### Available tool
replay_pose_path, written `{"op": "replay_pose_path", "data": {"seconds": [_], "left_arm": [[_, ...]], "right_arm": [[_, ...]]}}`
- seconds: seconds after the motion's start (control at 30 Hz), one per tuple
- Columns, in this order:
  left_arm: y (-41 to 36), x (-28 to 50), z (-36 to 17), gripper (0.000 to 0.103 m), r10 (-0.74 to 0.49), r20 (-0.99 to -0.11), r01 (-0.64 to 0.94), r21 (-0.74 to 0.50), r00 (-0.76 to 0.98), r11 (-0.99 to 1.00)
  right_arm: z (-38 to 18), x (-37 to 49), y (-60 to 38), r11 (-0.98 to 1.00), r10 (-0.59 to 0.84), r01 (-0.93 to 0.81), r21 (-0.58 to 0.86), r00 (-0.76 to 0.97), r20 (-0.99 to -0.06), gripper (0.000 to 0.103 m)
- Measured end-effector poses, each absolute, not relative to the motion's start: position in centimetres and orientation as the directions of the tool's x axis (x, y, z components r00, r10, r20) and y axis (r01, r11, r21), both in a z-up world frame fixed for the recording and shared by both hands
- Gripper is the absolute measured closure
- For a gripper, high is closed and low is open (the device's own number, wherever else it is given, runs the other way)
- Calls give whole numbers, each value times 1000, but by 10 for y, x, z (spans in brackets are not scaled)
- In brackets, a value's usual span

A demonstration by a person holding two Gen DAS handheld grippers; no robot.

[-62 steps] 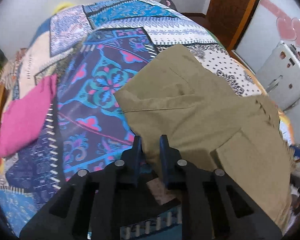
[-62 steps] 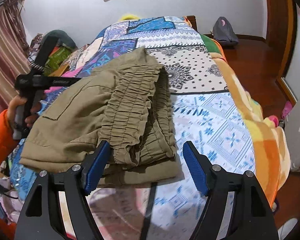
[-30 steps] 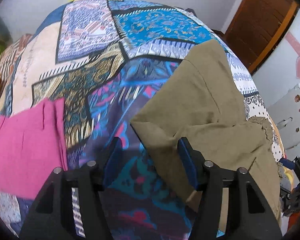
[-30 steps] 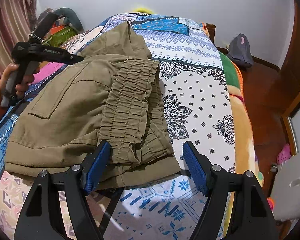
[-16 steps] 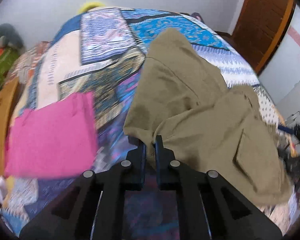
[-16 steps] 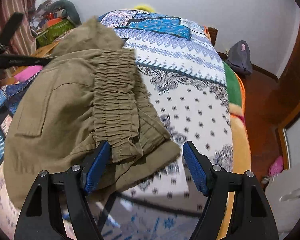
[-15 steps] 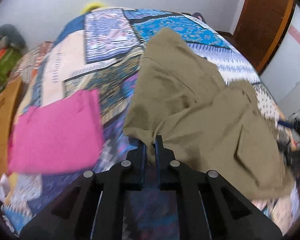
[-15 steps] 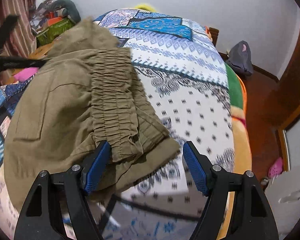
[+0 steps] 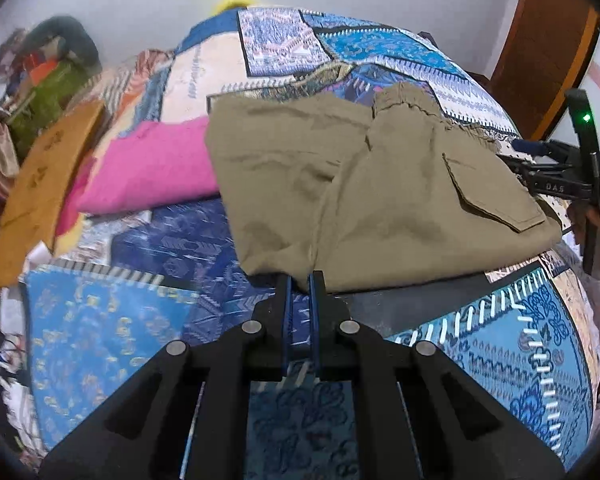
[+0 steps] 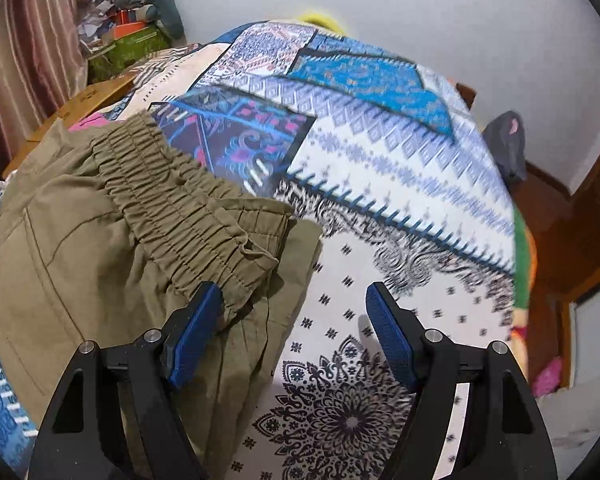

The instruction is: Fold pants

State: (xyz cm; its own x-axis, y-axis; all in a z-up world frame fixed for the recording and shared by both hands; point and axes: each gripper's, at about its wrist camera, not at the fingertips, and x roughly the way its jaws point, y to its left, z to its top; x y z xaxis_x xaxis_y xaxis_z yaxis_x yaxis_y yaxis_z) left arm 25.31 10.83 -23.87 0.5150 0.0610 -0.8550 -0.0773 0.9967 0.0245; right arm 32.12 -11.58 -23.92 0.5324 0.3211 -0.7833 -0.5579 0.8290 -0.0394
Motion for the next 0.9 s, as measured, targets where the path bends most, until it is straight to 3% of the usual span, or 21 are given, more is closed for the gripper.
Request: {"op": "replay_pose_path", "data": {"seconds": [0.13, 0.33, 0.37, 0.5, 0.6, 0.7, 0.9], "left_arm": [[126, 245, -220, 95, 85, -830, -133, 13, 551, 991], [126, 249, -209, 95, -1, -809, -112, -83, 587, 990], [119, 251, -211, 95, -11, -805, -89, -79, 593, 993], [104, 266, -232, 95, -15, -831, -44, -48, 556, 998], [108, 270, -254, 95, -27, -861, -55, -63, 508, 996], [118, 265, -262, 87, -28, -862, -70, -74, 506, 995], [144, 249, -255, 83, 23, -872, -125, -44, 489, 991]], "right_arm": [[-216, 295, -120, 821, 379, -570, -4, 551, -744, 33], [-204, 253, -112, 789, 468, -612, 59, 535, -703, 33], [-207, 247, -109, 784, 473, -618, 66, 525, -708, 36], [-229, 248, -101, 765, 485, -632, 124, 438, -757, 68], [-241, 254, -109, 779, 505, -597, 194, 411, -759, 69], [-241, 256, -119, 795, 504, -561, 231, 399, -766, 71], [-231, 244, -132, 837, 401, -534, 117, 456, -794, 68]]}}
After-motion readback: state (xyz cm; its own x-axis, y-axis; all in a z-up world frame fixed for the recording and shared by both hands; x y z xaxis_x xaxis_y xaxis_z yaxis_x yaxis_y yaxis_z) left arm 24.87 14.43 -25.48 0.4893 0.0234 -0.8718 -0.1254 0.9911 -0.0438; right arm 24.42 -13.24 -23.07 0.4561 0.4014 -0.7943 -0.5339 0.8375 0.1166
